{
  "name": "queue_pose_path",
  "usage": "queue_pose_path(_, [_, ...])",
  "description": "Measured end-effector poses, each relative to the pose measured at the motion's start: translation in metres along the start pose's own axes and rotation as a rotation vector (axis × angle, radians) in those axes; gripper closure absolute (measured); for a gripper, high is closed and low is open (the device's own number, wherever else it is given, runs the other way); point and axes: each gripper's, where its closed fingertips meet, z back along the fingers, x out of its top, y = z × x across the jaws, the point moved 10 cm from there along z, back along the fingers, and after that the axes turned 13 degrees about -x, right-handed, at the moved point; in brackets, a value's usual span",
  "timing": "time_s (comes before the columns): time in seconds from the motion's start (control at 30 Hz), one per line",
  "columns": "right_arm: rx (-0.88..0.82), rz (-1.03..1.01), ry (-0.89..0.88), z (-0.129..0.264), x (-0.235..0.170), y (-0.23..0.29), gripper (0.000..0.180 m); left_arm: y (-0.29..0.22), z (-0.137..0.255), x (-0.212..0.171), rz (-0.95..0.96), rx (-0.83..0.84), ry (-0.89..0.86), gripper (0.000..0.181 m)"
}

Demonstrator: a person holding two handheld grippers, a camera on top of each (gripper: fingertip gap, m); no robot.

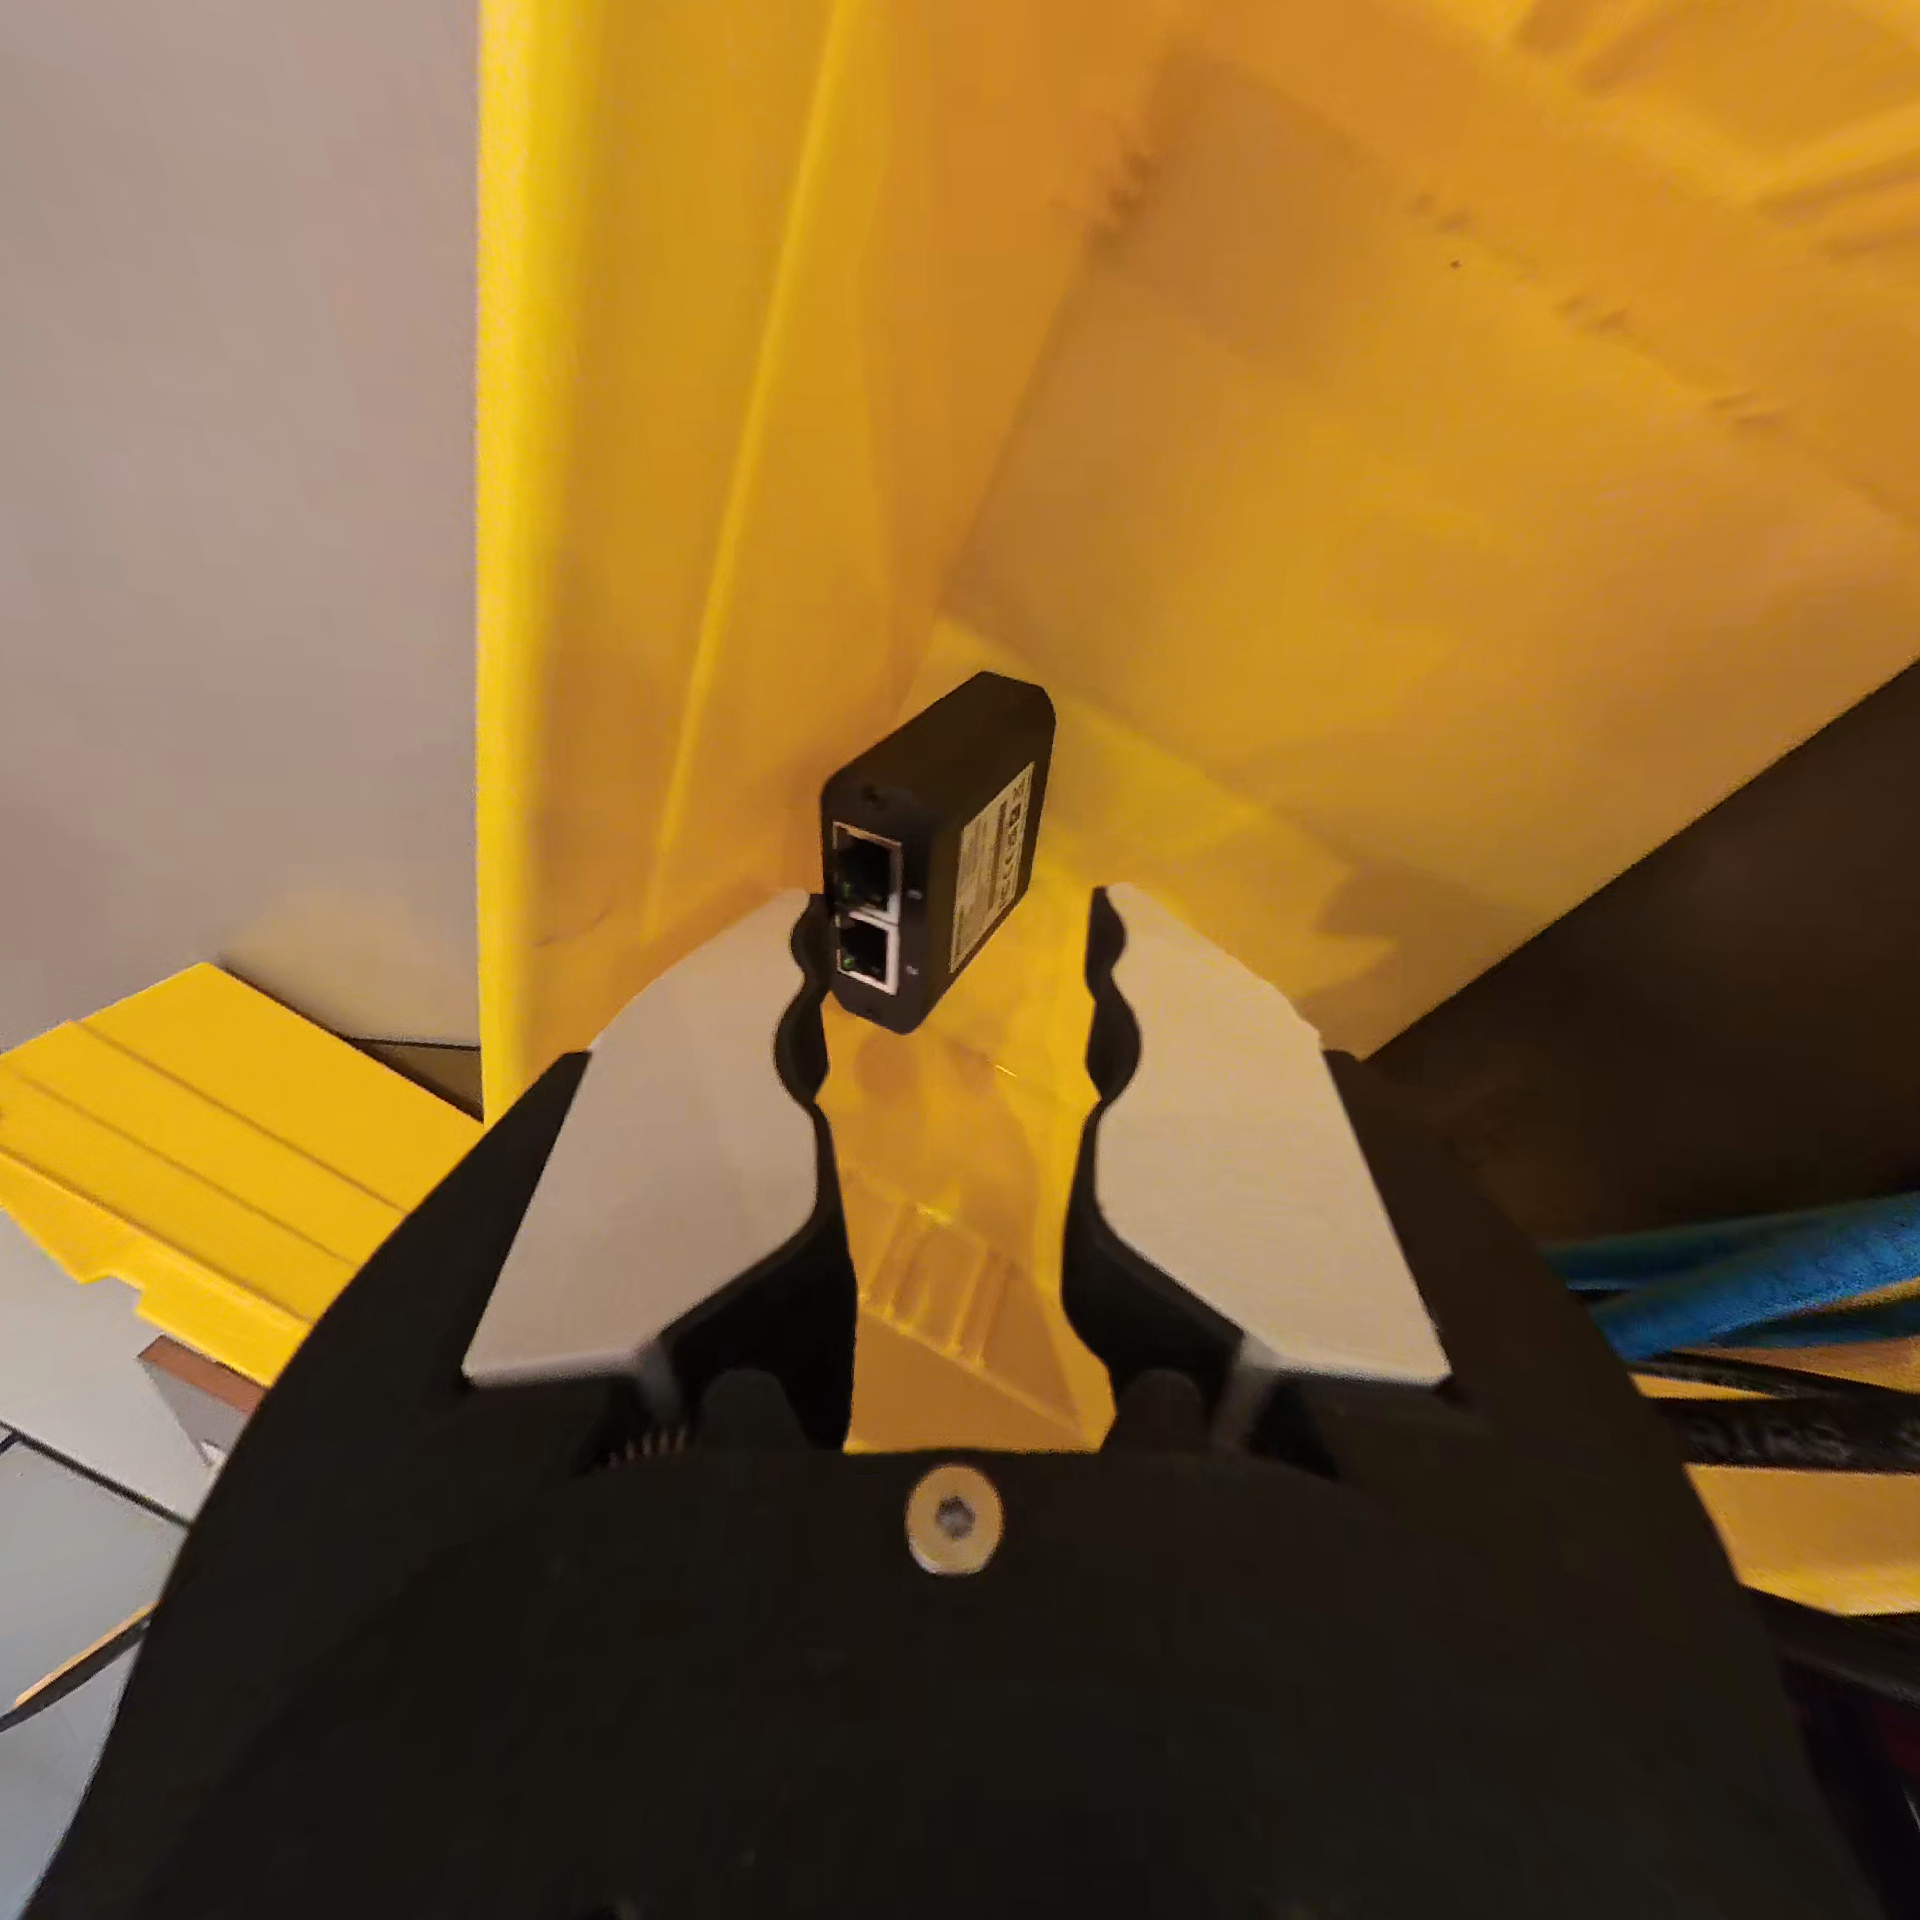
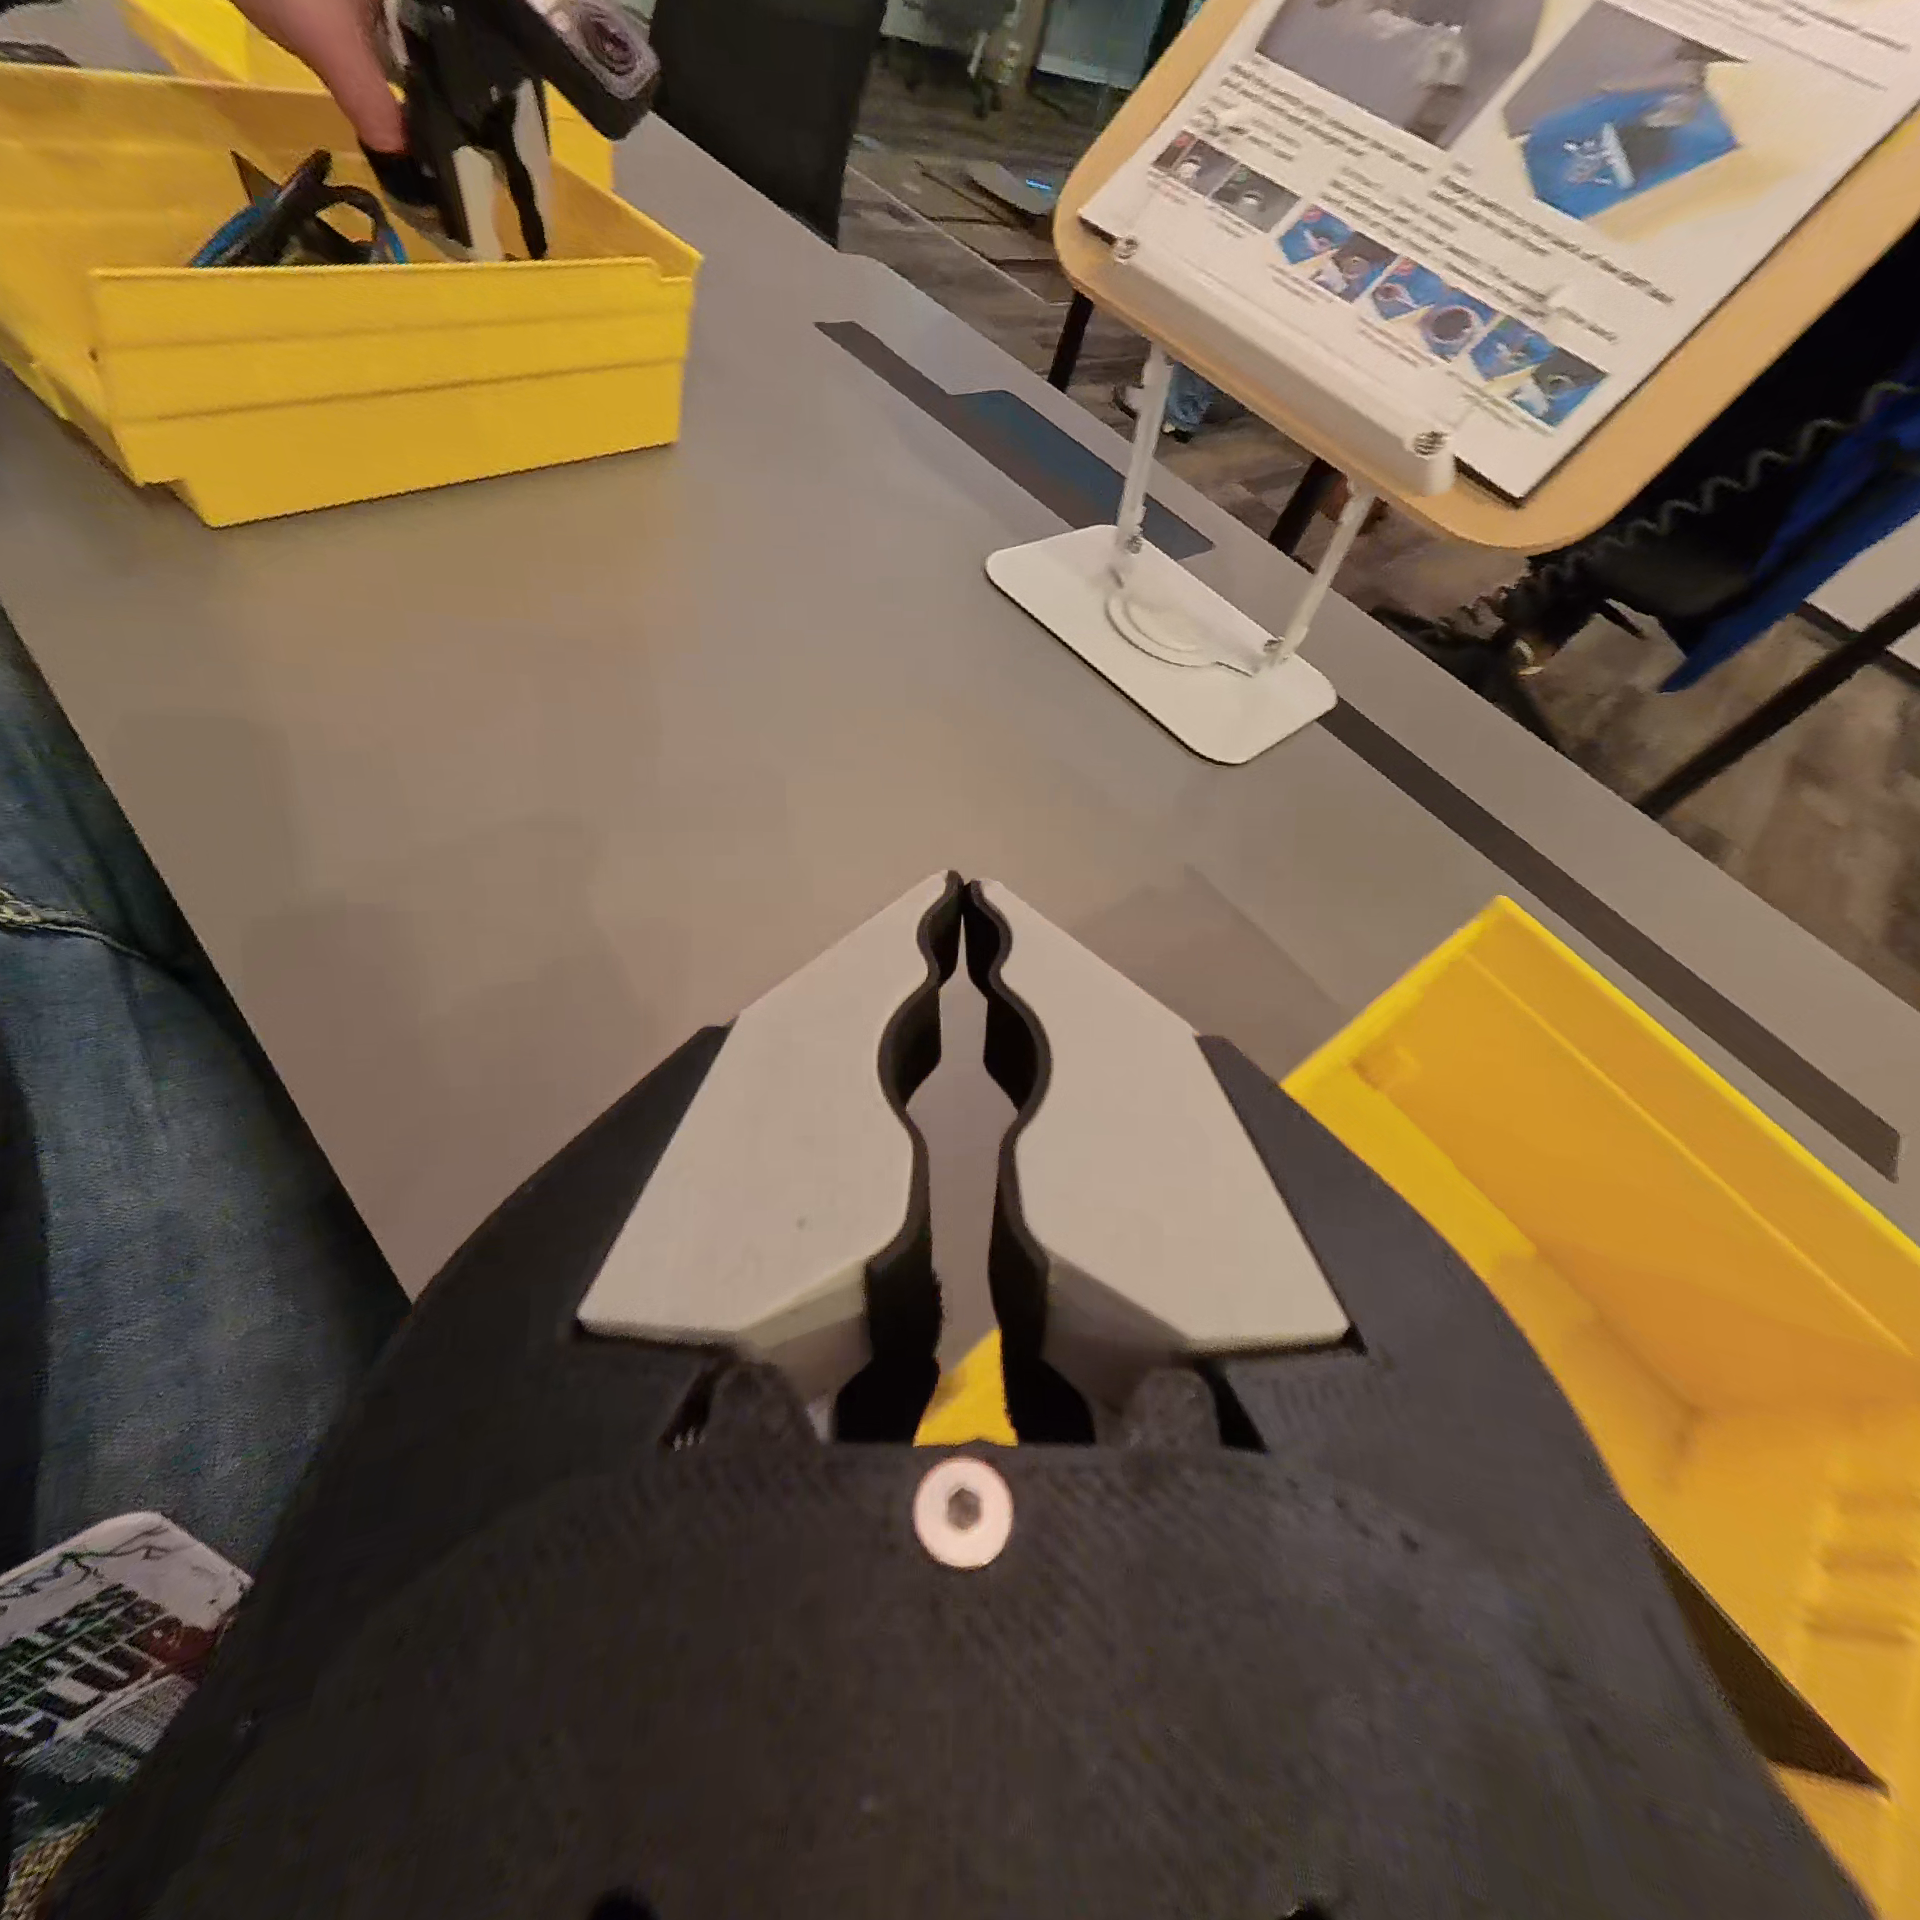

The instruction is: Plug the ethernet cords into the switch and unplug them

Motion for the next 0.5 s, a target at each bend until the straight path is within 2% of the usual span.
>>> queue_pose_path(0.1, [0.037,-0.004,-0.005,-0.01,0.001,0.008,0.18,0.0,0.004,-0.001,-0.031,0.021,-0.002,0.156])
queue_pose_path(0.17, [0.051,0.005,-0.007,-0.014,0.003,0.012,0.18,0.0,0.004,-0.003,-0.026,0.008,-0.023,0.153])
queue_pose_path(0.23, [0.065,0.005,-0.01,-0.016,0.004,0.015,0.18,0.005,0.001,-0.006,-0.003,0.033,-0.008,0.136])
queue_pose_path(0.3, [0.078,0.003,-0.013,-0.017,0.005,0.017,0.18,0.006,-0.006,-0.007,0.012,-0.005,-0.017,0.131])
queue_pose_path(0.47, [0.1,0.006,-0.007,-0.019,0.006,0.023,0.18,0.005,-0.019,-0.008,-0.009,-0.043,0.027,0.156])
queue_pose_path(0.5, [0.105,0.001,-0.007,-0.02,0.006,0.024,0.18,0.005,-0.018,-0.008,-0.009,-0.039,0.009,0.156])
